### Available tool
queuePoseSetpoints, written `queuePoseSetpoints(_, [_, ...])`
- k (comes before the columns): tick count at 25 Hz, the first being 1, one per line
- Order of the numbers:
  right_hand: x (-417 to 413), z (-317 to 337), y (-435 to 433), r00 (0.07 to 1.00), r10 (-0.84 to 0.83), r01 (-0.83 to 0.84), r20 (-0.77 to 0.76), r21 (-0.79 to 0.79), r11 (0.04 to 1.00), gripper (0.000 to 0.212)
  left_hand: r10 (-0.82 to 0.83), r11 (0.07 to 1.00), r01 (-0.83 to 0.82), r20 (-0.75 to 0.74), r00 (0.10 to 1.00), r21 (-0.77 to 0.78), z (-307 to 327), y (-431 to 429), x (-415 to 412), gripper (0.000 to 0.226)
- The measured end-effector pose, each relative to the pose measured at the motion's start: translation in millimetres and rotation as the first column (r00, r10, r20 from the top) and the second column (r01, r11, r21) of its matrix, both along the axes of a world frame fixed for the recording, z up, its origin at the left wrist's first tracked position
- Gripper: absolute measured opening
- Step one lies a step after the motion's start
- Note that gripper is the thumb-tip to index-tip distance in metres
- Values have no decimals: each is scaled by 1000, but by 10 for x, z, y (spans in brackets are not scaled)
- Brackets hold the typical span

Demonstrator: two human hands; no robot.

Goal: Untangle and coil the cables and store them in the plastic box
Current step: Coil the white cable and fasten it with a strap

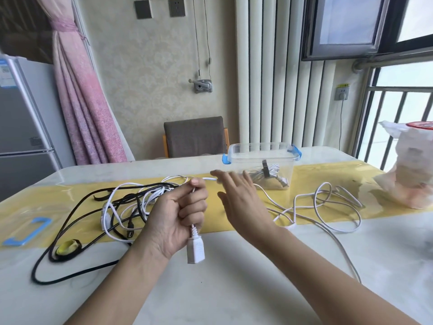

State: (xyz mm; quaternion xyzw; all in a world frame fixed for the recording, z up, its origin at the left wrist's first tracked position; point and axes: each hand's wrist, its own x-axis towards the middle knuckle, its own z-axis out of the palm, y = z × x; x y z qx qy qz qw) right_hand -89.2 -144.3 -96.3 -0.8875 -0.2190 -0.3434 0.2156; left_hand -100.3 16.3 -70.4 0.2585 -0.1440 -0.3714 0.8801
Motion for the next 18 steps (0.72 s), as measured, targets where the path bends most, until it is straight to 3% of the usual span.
queuePoseSetpoints(3, [-121,-4,117,993,37,-37,-111,1,999,41,70,996,-69,23,997,-55,13,47,27,20])
queuePoseSetpoints(6, [-226,-40,140,993,-3,-12,-116,-134,991,33,104,980,-102,3,995,-170,56,18,-8,15])
queuePoseSetpoints(8, [-275,-78,147,983,-16,-39,-182,-296,954,33,318,924,-325,-69,946,-201,102,-13,-14,17])
queuePoseSetpoints(10, [-319,-101,152,972,-5,-97,-234,-423,901,31,636,772,-631,103,765,-75,156,0,-9,20])
queuePoseSetpoints(13, [-356,-80,181,976,19,-119,-216,-458,881,27,770,504,-864,447,455,9,146,-22,0,24])
queuePoseSetpoints(16, [-381,-103,220,975,76,-170,-209,-482,859,24,730,272,-962,652,205,-1,91,-39,-23,32])
queuePoseSetpoints(18, [-405,-131,249,962,143,-245,-234,-498,832,22,465,91,-994,885,-5,-53,49,-40,-29,32])
